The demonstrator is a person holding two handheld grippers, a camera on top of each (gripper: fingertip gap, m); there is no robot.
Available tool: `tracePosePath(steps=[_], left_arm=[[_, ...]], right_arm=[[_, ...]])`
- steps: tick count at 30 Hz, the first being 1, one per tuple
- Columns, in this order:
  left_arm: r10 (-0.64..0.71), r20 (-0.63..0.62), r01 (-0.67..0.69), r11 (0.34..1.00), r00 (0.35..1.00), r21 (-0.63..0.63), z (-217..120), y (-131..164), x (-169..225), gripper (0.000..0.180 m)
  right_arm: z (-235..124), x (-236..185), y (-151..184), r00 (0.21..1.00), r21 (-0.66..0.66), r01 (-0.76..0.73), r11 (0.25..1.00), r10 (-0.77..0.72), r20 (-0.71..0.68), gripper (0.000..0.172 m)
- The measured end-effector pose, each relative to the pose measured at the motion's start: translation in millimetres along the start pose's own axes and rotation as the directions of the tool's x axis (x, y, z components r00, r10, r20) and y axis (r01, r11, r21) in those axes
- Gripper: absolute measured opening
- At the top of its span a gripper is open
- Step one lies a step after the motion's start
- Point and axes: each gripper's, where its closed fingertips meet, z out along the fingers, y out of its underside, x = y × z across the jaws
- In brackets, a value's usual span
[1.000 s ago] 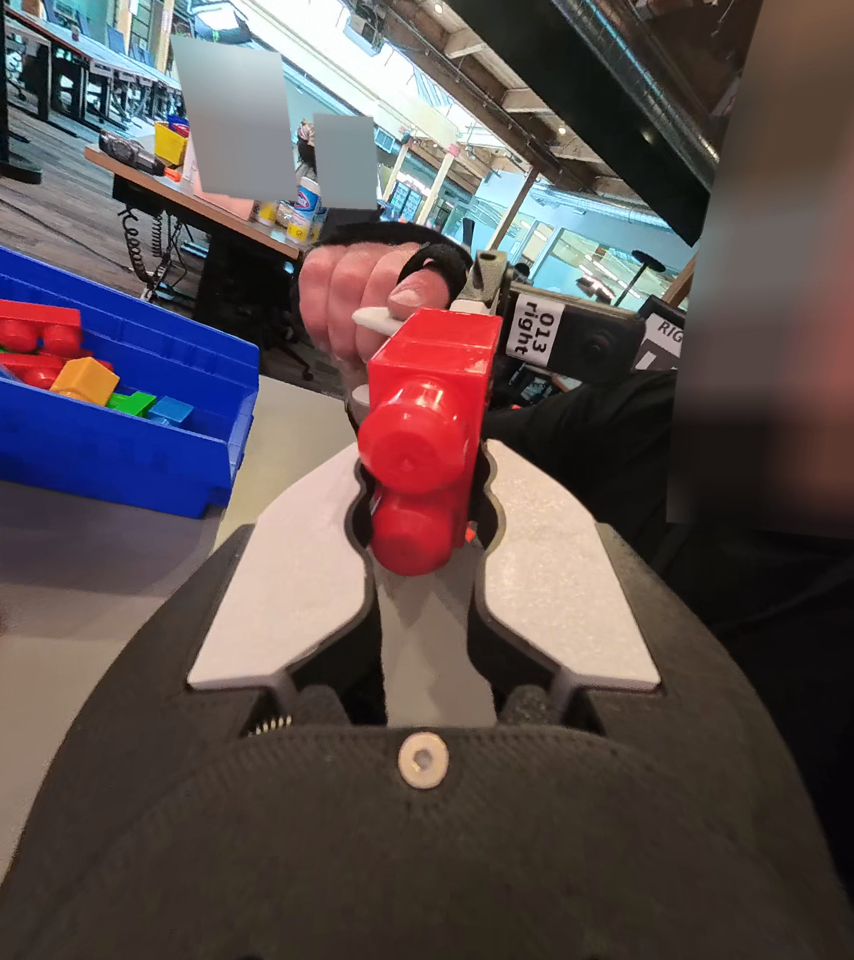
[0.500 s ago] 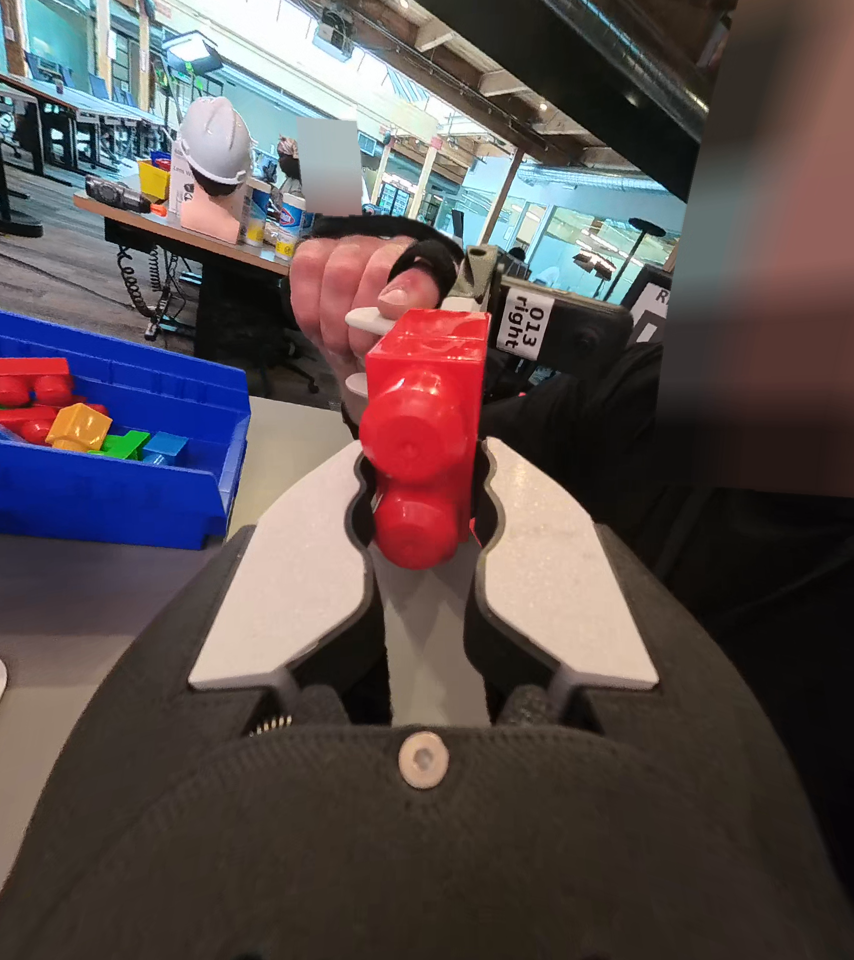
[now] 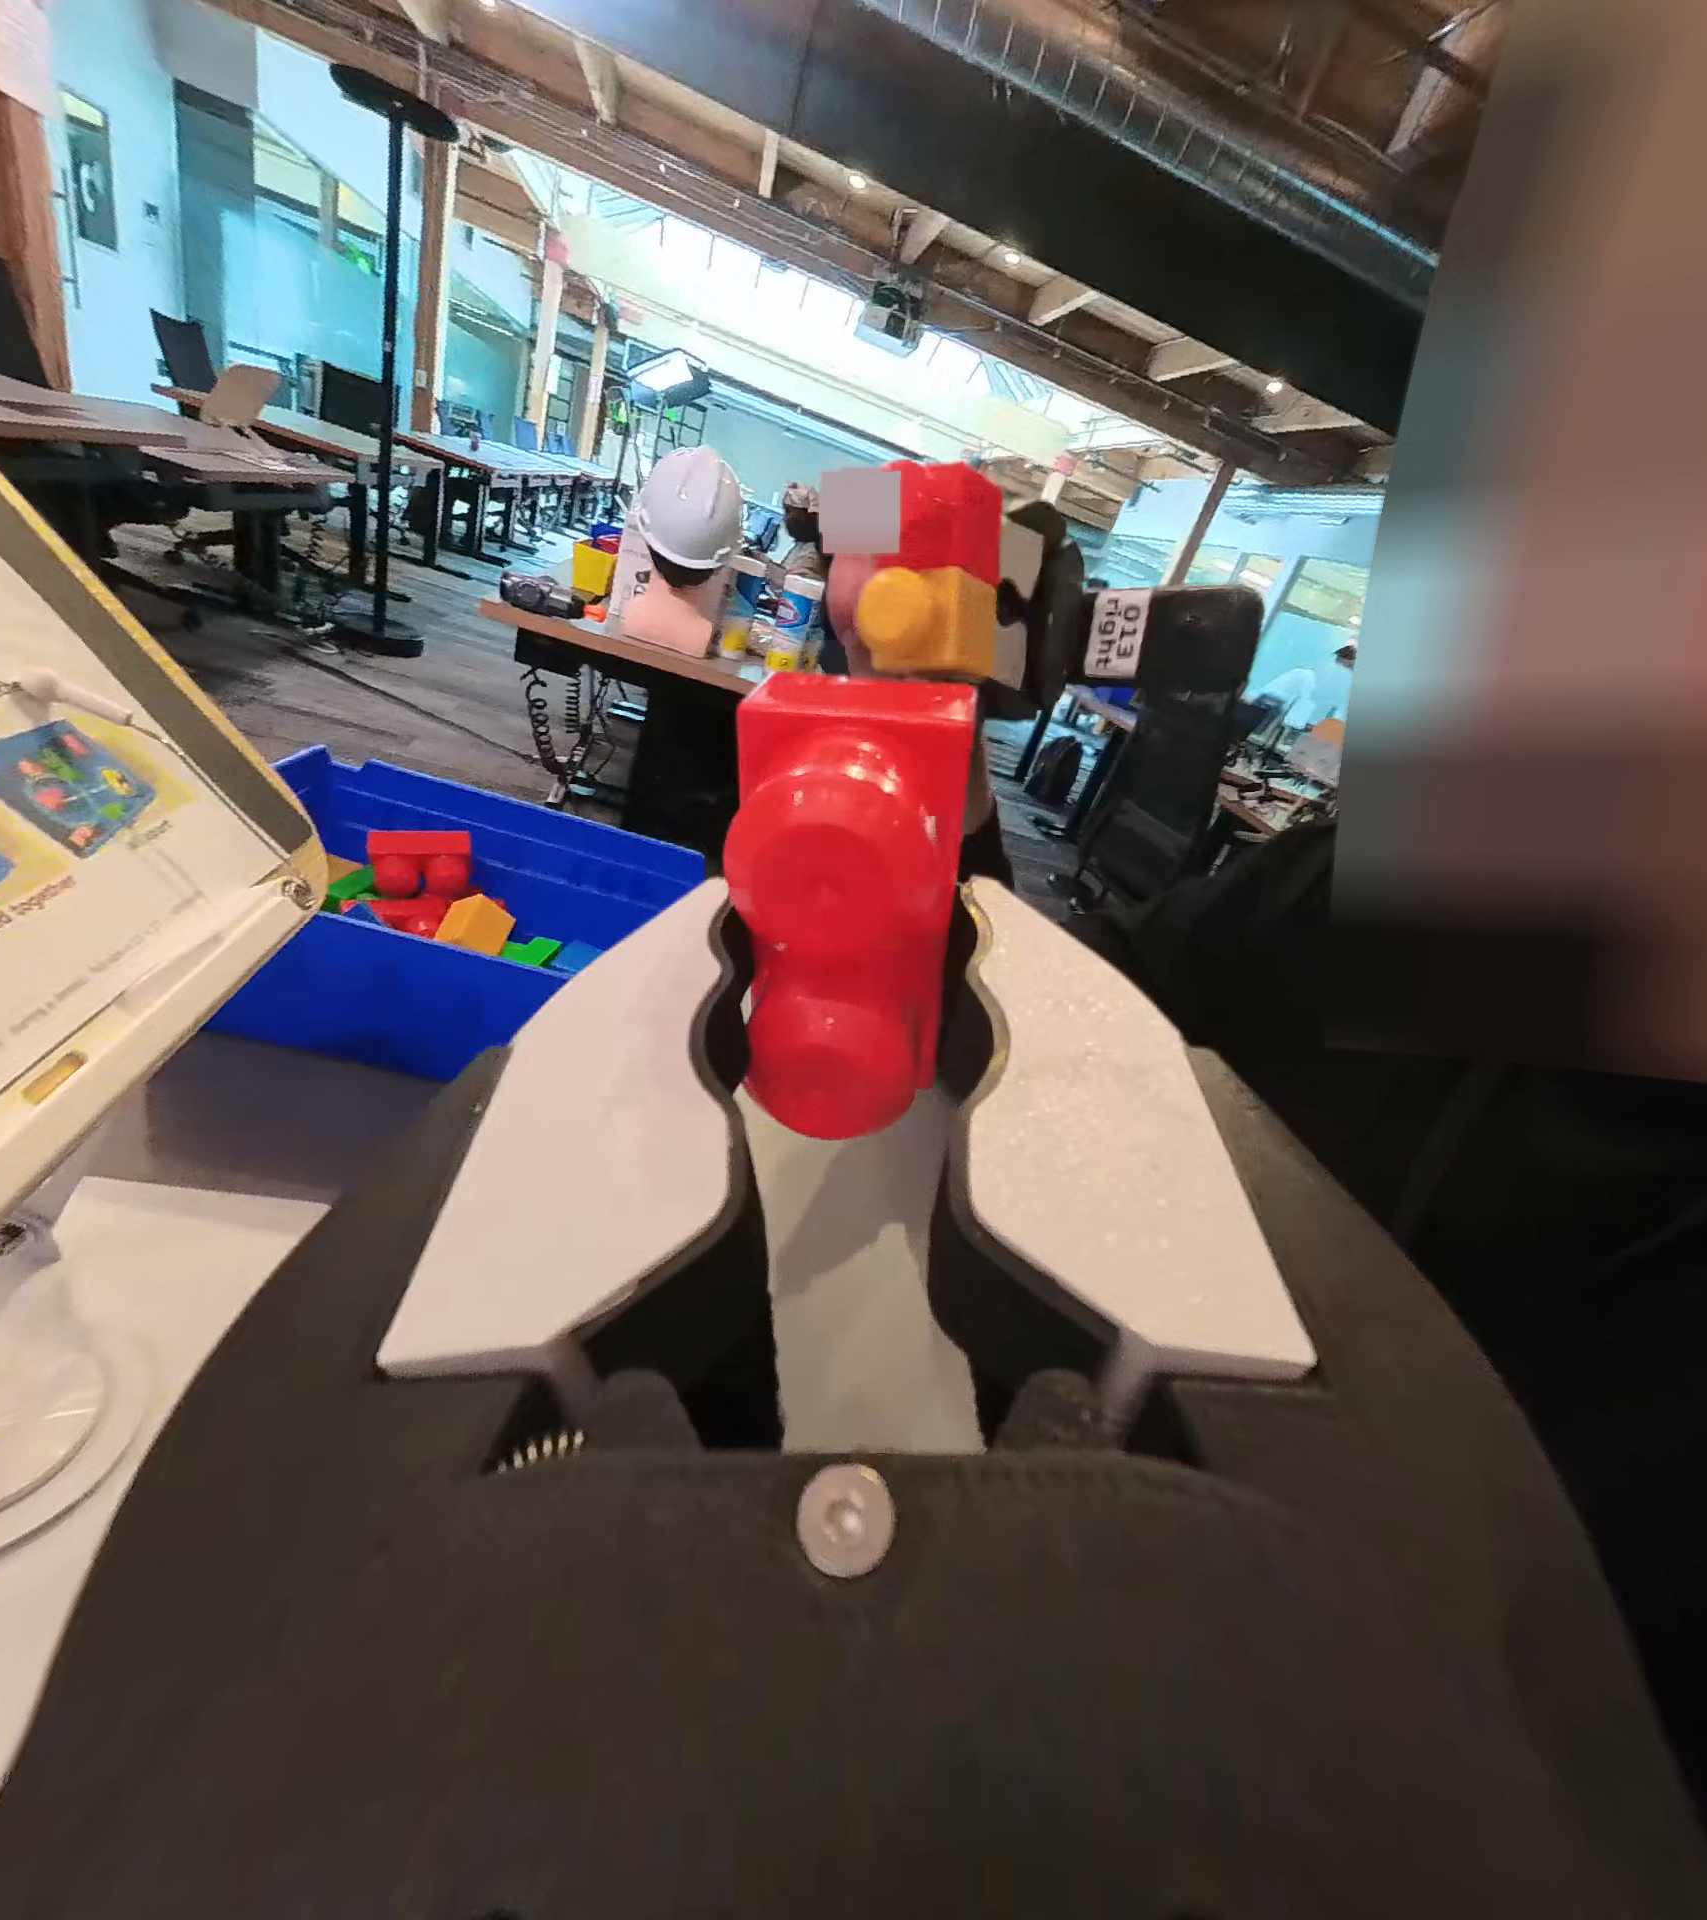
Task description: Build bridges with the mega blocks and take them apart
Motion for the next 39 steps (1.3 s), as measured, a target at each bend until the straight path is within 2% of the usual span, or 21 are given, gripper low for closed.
tracePosePath(steps=[3, 7, 10, 12, 15, 18, 19, 21, 23, 27, 29, 32, 35, 39], left_arm=[[0.023, 0.018, -0.022, 1.0, 1.0, -0.01, -2.9, -2.1, 2.8, 0.036], [0.03, 0.046, -0.03, 1.0, 0.998, -0.006, -12.3, -5.1, -1.5, 0.036], [0.027, 0.066, -0.025, 1.0, 0.997, -0.019, -14.2, -2.5, -6.3, 0.036], [0.015, 0.068, -0.013, 0.999, 0.998, -0.031, -14.5, 1.0, -10.2, 0.036], [-0.009, 0.065, 0.011, 0.999, 0.998, -0.032, -15.7, 5.0, -16.4, 0.036], [-0.031, 0.066, 0.033, 0.999, 0.997, -0.035, -16.6, 8.7, -21.4, 0.036], [-0.034, 0.065, 0.036, 0.999, 0.997, -0.04, -16.4, 10.3, -22.4, 0.036], [-0.04, 0.065, 0.043, 0.998, 0.997, -0.045, -15.9, 12.3, -24.1, 0.036], [-0.041, 0.072, 0.044, 0.998, 0.997, -0.054, -15.1, 14.5, -26.2, 0.036], [-0.038, 0.077, 0.044, 0.997, 0.996, -0.069, -12.1, 17.6, -27.6, 0.036], [-0.036, 0.081, 0.043, 0.996, 0.996, -0.08, -9.3, 19.8, -28.1, 0.036], [-0.047, 0.058, 0.052, 0.994, 0.997, -0.096, -0.7, 25.1, -26.0, 0.036], [-0.066, 0.029, 0.069, 0.99, 0.997, -0.12, 12.3, 33.8, -24.6, 0.036], [-0.11, -0.021, 0.105, 0.982, 0.994, -0.16, 35.0, 50.9, -21.5, 0.036]], right_arm=[[-1.1, 6.4, 33.3, 1.0, -0.123, -0.019, 0.992, 0.017, -0.01, 0.003], [-1.9, -0.6, 106.2, 0.991, -0.33, -0.108, 0.938, 0.127, 0.037, 0.004], [-6.3, -24.6, 176.0, 0.969, -0.539, -0.143, 0.83, 0.228, 0.096, 0.004], [-9.7, -51.4, 210.6, 0.927, -0.641, -0.168, 0.749, 0.342, 0.156, 0.004], [-18.6, -94.0, 246.6, 0.844, -0.76, -0.144, 0.634, 0.48, 0.24, 0.004], [-26.4, -119.2, 271.1, 0.788, -0.83, -0.134, 0.542, 0.566, 0.243, 0.004], [-27.2, -123.5, 278.0, 0.77, -0.848, -0.162, 0.505, 0.602, 0.212, 0.011], [-32.3, -125.3, 296.1, 0.775, -0.889, -0.172, 0.424, 0.615, 0.144, 0.05], [-40.8, -129.8, 303.3, 0.769, -0.913, -0.145, 0.382, 0.624, 0.139, 0.05], [-38.0, -106.2, 294.5, 0.823, -0.902, -0.163, 0.399, 0.559, 0.098, 0.045], [-25.6, -86.3, 270.8, 0.854, -0.853, -0.2, 0.481, 0.512, 0.089, 0.039], [4.6, -57.8, 206.3, 0.873, -0.683, -0.296, 0.668, 0.479, 0.089, 0.028], [32.7, -42.9, 125.0, 0.883, -0.425, -0.355, 0.833, 0.448, 0.139, 0.024], [58.7, -49.1, 44.3, 0.904, -0.189, -0.348, 0.918, 0.382, 0.191, 0.019]])
